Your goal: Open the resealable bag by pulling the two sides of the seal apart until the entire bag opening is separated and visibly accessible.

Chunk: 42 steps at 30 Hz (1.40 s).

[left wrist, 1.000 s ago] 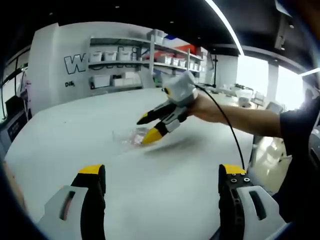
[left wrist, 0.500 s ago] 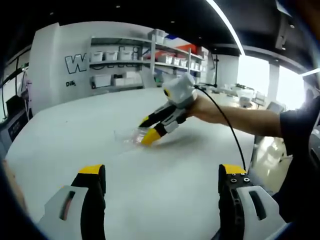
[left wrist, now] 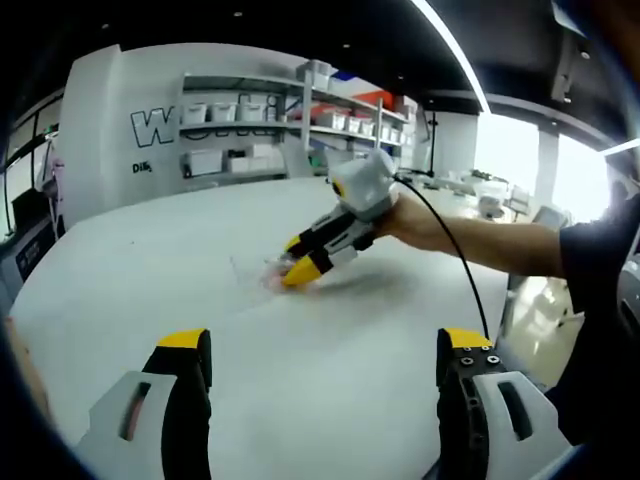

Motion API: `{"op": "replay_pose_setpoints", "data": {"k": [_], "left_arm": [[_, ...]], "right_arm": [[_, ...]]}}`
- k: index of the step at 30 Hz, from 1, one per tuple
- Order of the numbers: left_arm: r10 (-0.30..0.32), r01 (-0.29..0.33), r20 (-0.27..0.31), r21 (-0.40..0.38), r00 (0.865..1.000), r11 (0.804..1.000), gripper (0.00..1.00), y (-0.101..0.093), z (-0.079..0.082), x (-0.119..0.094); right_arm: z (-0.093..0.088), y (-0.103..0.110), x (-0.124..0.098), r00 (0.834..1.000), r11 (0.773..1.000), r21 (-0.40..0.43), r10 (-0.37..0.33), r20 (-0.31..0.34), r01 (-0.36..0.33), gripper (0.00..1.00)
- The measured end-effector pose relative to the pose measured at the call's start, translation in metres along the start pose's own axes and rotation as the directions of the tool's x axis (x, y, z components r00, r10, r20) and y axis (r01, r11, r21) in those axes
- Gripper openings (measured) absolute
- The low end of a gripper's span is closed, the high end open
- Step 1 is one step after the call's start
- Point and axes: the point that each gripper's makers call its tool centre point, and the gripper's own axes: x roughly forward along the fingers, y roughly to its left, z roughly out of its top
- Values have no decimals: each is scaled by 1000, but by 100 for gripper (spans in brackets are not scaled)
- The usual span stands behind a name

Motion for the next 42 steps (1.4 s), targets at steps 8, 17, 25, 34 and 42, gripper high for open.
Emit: {"op": "replay_pose_setpoints", "data": {"k": [8,17,25,34,42], "left_arm": [[-1,1,0,0,1000,1000,92,0,0,-1],[-1,1,0,0,1000,1000,91,0,-1,0],[1,-1,3,-2,1000,1000,91,1,0,1],[-6,6,2,3,1000,1000,91,-3,1,3],[-6,6,3,4,1000,1000,91,-3,3,5]], "right_arm": [[1,-2,-2,1000,1000,18,-11,12,11,19],[4,-9,-9,998,995,96,-43,55,37,11],[11,-20,-23,987,981,184,-85,133,60,8],[8,-21,-24,987,978,198,-86,133,58,7],[9,-19,-28,984,975,214,-91,155,57,7]]}}
